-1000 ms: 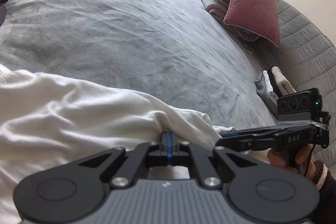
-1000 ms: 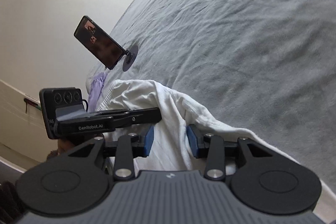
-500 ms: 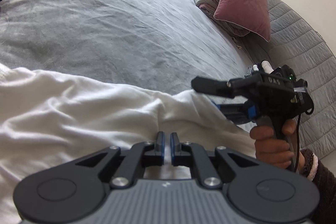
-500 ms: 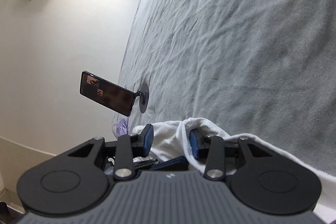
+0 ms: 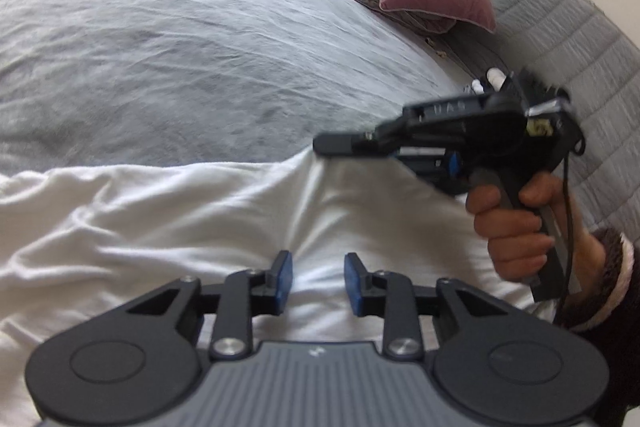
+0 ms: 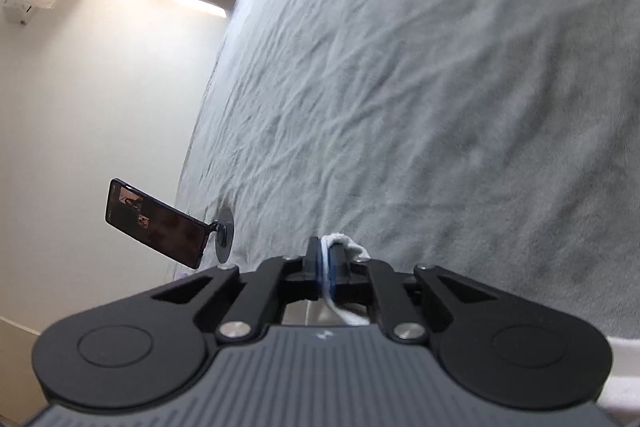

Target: Fold clothes

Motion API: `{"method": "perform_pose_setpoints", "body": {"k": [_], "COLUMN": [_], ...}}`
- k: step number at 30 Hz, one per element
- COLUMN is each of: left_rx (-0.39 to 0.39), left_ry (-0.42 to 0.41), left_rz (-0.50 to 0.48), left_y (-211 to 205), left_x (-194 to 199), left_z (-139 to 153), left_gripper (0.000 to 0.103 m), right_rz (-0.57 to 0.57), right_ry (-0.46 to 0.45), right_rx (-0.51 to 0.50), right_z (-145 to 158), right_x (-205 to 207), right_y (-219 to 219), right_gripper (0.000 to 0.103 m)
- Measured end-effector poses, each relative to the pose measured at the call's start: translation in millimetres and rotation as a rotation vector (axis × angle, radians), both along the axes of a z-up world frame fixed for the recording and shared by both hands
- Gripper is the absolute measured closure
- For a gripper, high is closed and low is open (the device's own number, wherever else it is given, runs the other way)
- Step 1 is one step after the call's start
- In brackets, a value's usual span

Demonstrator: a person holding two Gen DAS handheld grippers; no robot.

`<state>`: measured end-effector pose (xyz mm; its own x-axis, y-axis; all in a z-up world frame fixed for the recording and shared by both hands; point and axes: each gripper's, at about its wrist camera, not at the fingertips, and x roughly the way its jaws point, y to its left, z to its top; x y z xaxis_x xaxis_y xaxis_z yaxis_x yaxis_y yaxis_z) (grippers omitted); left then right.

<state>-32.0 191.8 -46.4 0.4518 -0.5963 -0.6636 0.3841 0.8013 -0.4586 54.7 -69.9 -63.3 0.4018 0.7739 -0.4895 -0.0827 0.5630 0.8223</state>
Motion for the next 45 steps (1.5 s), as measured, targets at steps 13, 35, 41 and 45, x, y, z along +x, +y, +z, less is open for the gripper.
{"method": "perform_pose_setpoints", "body": {"k": [13,35,41,45], "left_rx": [0.016,0.259,0.172,0.079], "left_ry": [0.047,-0.015,-0.014,-0.157], "left_rz": [0.022,0.399,0.436,0.202], "left_y": [-4.9,77.3,95.3,61.0], "left_x": [-1.8,-50.5,-58.7,-67.0], "left_z": [10.2,53.3,56.2,56.3], "left_gripper": [0.056,0.054,0.058,0.065], "right_rz": [0.034,0.166,0.366,0.482], "right_ry": [-0.096,-0.368,-0.514,-0.585], "right_rx": [-0.177,-0.293,-0.373,-0.439], "right_z": [7.0,59.1,62.7,59.5], "right_x": [-2.1,-92.9,-137.8,-159.3], "right_y": [2.3,-7.2,14.2,20.6], "right_gripper": [0.093,0.065,0.065,0.065]}}
